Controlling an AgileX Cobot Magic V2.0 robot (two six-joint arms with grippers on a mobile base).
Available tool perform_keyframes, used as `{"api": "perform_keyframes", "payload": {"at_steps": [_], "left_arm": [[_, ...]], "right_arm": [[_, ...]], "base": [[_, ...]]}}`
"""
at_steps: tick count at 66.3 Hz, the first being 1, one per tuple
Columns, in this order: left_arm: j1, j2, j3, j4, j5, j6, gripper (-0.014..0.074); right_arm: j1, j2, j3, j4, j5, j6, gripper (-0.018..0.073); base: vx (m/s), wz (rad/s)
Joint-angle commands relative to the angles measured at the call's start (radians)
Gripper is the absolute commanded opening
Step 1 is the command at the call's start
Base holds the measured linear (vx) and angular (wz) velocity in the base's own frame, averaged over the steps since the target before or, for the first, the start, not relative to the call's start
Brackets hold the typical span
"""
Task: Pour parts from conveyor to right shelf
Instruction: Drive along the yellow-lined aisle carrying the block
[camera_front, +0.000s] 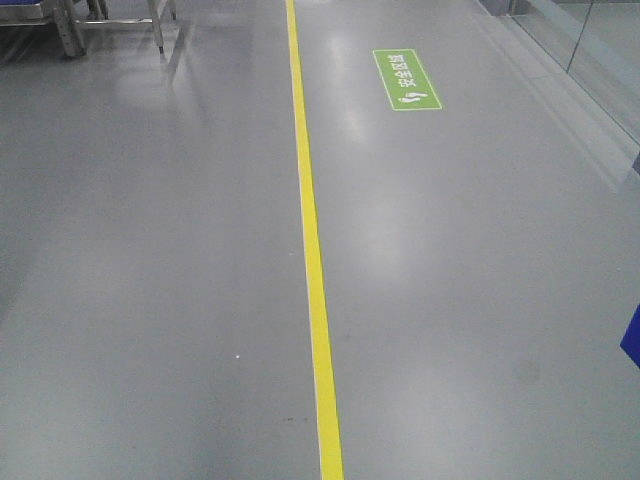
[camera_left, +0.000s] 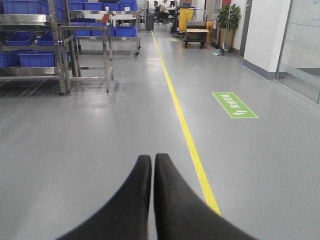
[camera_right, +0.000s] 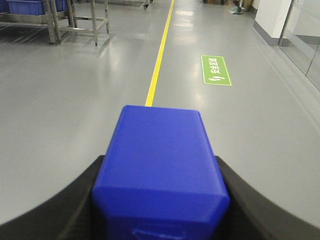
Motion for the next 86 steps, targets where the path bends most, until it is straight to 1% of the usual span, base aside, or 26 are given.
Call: {"api": "perform_keyframes", "payload": {"at_steps": [1, 40, 86], "left_arm": [[-0.005, 0.017, -0.020, -0.008, -0.079, -0.008, -0.0006], [-0.005, 0.017, -0.020, -0.008, -0.079, -0.008, -0.0006], [-0.005, 0.017, -0.020, -0.008, -0.079, -0.008, -0.0006]], "right_arm": [[-0.002, 0.009, -0.029, 0.002, -0.078, -0.008, -0.0006], [-0.002, 0.009, -0.029, 0.002, -0.077, -0.008, -0.0006], [-0.002, 0.009, -0.029, 0.002, -0.077, -0.008, -0.0006]], "base": [[0.19, -0.10], [0.31, -0.01], [0.53, 0.10]]}}
